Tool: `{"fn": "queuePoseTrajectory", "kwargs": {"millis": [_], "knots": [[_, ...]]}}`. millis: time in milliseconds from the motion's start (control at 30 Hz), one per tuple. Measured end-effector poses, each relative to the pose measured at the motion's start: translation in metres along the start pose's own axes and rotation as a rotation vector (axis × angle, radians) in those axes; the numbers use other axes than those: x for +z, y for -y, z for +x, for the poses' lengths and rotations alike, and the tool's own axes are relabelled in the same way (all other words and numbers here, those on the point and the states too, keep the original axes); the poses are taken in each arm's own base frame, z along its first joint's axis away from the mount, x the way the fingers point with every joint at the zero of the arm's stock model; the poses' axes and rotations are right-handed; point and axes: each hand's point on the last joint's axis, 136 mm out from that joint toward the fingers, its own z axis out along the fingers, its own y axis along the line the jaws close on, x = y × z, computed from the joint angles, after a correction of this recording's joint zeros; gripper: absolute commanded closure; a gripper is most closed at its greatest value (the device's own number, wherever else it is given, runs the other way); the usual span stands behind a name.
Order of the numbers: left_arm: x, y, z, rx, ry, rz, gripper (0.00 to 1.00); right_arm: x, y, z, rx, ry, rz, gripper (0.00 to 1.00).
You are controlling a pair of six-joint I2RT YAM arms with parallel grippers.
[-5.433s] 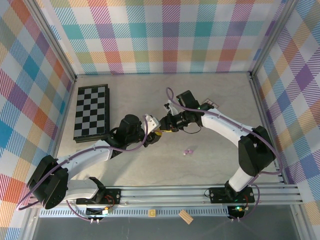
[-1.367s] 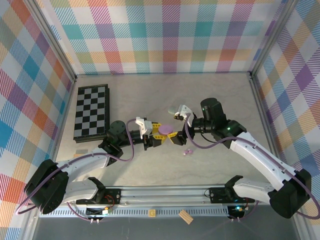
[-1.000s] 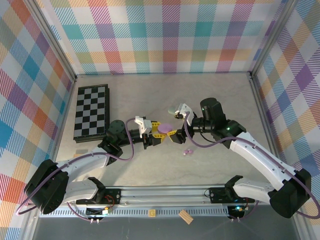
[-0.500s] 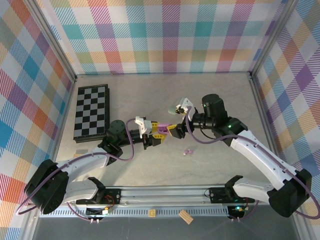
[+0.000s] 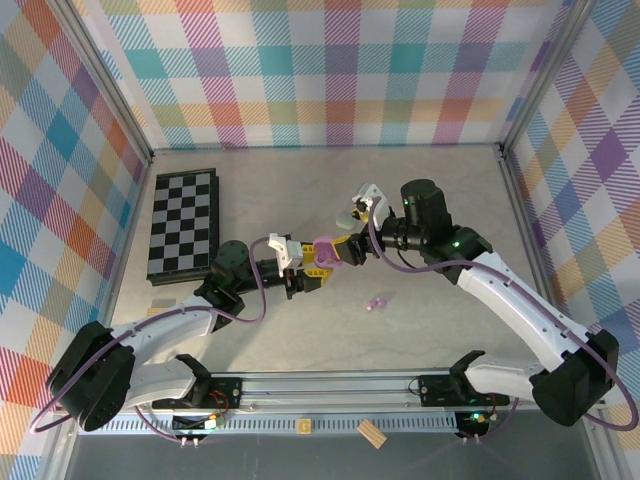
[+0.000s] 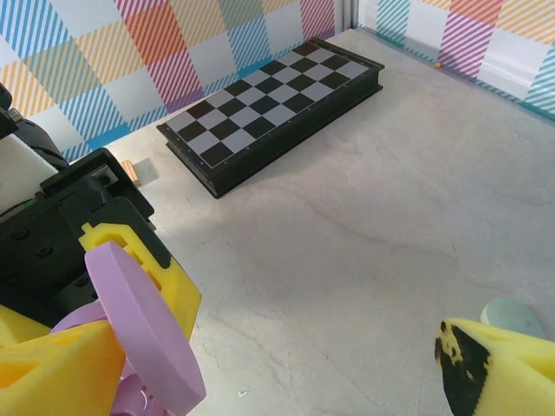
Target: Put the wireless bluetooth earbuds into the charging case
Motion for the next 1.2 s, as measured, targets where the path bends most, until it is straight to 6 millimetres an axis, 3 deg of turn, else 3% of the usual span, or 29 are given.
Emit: {"fn": "queuePoseTrajectory", "kwargs": {"millis": [100, 267, 367, 467, 567, 800, 1033, 1200], "knots": [[-0.001, -0.002, 0.002, -0.002, -0.002, -0.008, 0.61, -0.006, -0.005, -0.003, 0.014, 0.017, -0.017, 0.06], [-0.006, -0.008, 0.010, -0.019, -0.013, -0.037, 0.61, -0.040, -0.007, 0.001, 0.081, 0.109, -0.013, 0.03], [-0.008, -0.011, 0.012, -0.030, -0.015, -0.049, 0.61, -0.061, 0.014, 0.020, 0.191, 0.168, 0.063, 0.03], [-0.009, -0.012, 0.012, -0.033, -0.012, -0.056, 0.61, -0.069, 0.044, 0.052, 0.354, 0.173, 0.158, 0.05], [-0.010, -0.013, 0.011, -0.033, -0.009, -0.060, 0.61, -0.064, 0.061, 0.088, 0.523, 0.118, 0.213, 0.09], [-0.012, -0.014, 0.007, -0.026, -0.001, -0.063, 0.61, -0.038, 0.068, 0.151, 0.907, -0.067, 0.234, 0.17], [-0.013, -0.013, 0.003, -0.018, 0.008, -0.063, 0.61, -0.023, 0.038, 0.228, 1.232, -0.263, 0.256, 0.26], [-0.013, -0.013, 0.003, -0.018, 0.008, -0.063, 0.61, -0.008, 0.018, 0.254, 1.325, -0.363, 0.251, 0.28]]}}
